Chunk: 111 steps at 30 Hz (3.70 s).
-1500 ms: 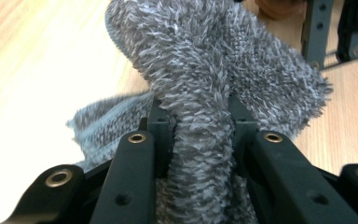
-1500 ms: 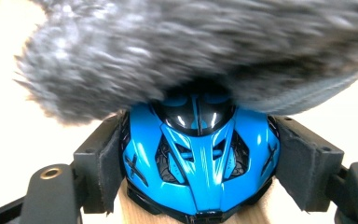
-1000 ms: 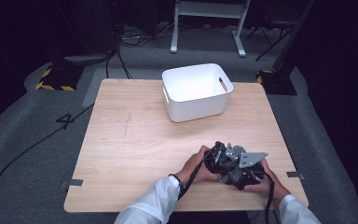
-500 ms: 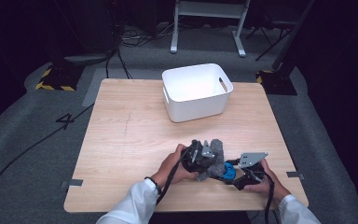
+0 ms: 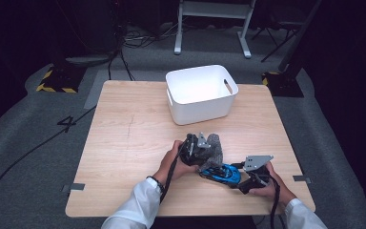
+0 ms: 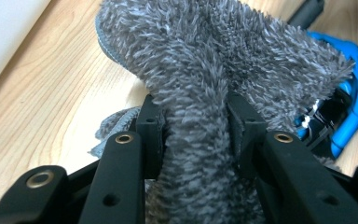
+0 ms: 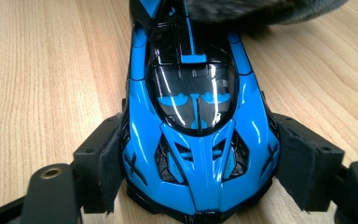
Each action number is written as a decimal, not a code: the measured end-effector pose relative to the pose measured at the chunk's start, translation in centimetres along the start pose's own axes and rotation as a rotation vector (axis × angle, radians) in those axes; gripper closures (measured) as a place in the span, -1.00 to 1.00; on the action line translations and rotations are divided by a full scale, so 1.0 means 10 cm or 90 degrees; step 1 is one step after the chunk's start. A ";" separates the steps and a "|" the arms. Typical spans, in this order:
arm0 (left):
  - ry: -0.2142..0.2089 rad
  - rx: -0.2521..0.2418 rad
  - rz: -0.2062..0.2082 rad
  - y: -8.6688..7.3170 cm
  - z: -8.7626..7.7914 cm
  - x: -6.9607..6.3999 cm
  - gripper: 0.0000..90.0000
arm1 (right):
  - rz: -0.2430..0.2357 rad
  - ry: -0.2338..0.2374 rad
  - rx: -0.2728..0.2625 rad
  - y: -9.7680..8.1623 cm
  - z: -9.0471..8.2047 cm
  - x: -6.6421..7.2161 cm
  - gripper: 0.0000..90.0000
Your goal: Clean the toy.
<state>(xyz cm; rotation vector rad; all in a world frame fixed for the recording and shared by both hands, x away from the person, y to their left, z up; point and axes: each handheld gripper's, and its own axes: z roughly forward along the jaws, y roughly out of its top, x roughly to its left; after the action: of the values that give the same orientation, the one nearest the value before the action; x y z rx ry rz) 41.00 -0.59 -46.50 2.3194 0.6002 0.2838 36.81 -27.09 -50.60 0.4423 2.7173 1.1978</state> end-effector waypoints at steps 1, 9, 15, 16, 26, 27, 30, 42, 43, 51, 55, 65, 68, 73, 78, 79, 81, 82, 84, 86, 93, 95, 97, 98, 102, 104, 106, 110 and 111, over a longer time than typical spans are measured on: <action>0.001 -0.002 0.000 0.01 0.00 0.02 0.41 | 0.000 0.000 0.000 0.00 0.00 0.00 -0.44; 0.023 0.030 -0.001 -0.14 -0.14 0.22 0.46 | 0.000 -0.002 0.000 0.00 0.00 0.00 -0.44; 0.013 0.057 0.024 -0.45 -0.32 0.21 0.48 | 0.001 -0.001 0.000 0.00 0.00 0.00 -0.44; -0.003 0.064 0.024 -0.56 -0.37 0.21 0.49 | 0.002 -0.003 0.001 0.00 0.00 0.01 -0.44; -0.129 0.034 0.062 -0.79 -0.47 -0.15 0.52 | 0.005 -0.006 0.003 0.00 0.00 0.01 -0.44; -0.141 0.033 0.068 -0.78 -0.47 -0.22 0.52 | 0.005 -0.006 0.003 0.00 0.00 0.01 -0.44; -0.142 0.035 0.094 -0.72 -0.40 -0.40 0.52 | 0.006 -0.007 0.004 0.01 0.00 0.01 -0.44; -0.175 0.024 0.154 -0.50 -0.49 -0.67 0.60 | 0.016 -0.019 0.011 0.02 0.00 0.03 -0.44; -0.182 0.014 0.152 -0.49 -0.50 -0.67 0.60 | 0.017 -0.019 0.011 0.02 0.00 0.03 -0.44; -0.202 0.008 0.163 -0.34 -0.17 -0.83 0.59 | 0.033 -0.039 0.008 0.05 0.04 0.04 -0.44; -0.211 0.013 0.177 -0.25 0.02 -0.90 0.58 | 0.034 -0.039 0.007 0.05 0.04 0.04 -0.44; -0.150 0.042 0.143 -0.38 -0.08 -0.62 0.62 | 0.025 -0.034 0.009 0.04 0.02 0.04 -0.42; -0.120 0.043 0.118 -0.49 -0.19 -0.43 0.62 | 0.023 -0.029 0.012 0.03 0.00 0.05 -0.42; -0.071 0.033 0.054 -0.65 -0.36 -0.12 0.62 | 0.017 -0.023 0.009 0.02 -0.01 0.05 -0.41; -0.019 0.034 0.017 -0.69 -0.40 0.11 0.62 | -0.003 -0.017 0.014 0.02 -0.02 0.08 -0.41; -0.020 0.031 0.003 -0.69 -0.40 0.15 0.62 | -0.003 -0.017 0.014 0.02 -0.02 0.08 -0.41; 0.005 0.023 -0.021 -0.68 -0.39 0.24 0.63 | -0.009 -0.011 0.014 0.03 -0.02 0.09 -0.41; 0.008 0.022 -0.026 -0.67 -0.38 0.28 0.63 | -0.013 -0.006 0.015 0.03 -0.02 0.10 -0.41; -0.006 0.004 -0.044 -0.64 -0.36 0.34 0.62 | -0.019 0.004 0.014 0.03 -0.01 0.11 -0.41; -0.016 -0.016 -0.044 -0.56 -0.35 0.36 0.62 | -0.024 0.013 0.015 0.04 0.00 0.11 -0.41; -0.056 -0.023 0.002 -0.19 -0.17 0.32 0.60 | -0.048 0.043 0.017 0.09 0.05 0.18 -0.41; -0.071 -0.016 0.020 -0.10 -0.09 0.26 0.59 | -0.057 0.046 0.018 0.10 0.07 0.19 -0.41; -0.087 -0.002 0.044 -0.03 0.00 0.19 0.58 | -0.056 0.049 0.018 0.11 0.07 0.20 -0.42; -0.091 0.007 0.053 -0.01 0.04 0.15 0.58 | -0.055 0.050 0.017 0.11 0.07 0.20 -0.42; -0.113 0.042 0.076 0.05 0.15 0.09 0.57 | -0.055 0.051 0.015 0.10 0.07 0.20 -0.42; -0.126 0.046 0.077 0.09 0.19 0.07 0.56 | -0.053 0.054 0.014 0.10 0.08 0.19 -0.42; -0.138 0.055 0.086 0.13 0.23 0.05 0.55 | -0.051 0.055 0.013 0.10 0.08 0.19 -0.42; -0.160 0.077 0.116 0.18 0.31 0.00 0.57 | -0.051 0.055 0.014 0.11 0.08 0.19 -0.42; -0.159 0.085 0.124 0.18 0.32 -0.01 0.58 | -0.053 0.055 0.017 0.11 0.08 0.19 -0.42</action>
<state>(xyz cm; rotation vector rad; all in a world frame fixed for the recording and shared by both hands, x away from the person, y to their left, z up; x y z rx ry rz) 42.71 -3.65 -47.56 2.4952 0.2772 0.0410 35.48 -25.20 -50.37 0.2835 2.7959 1.1879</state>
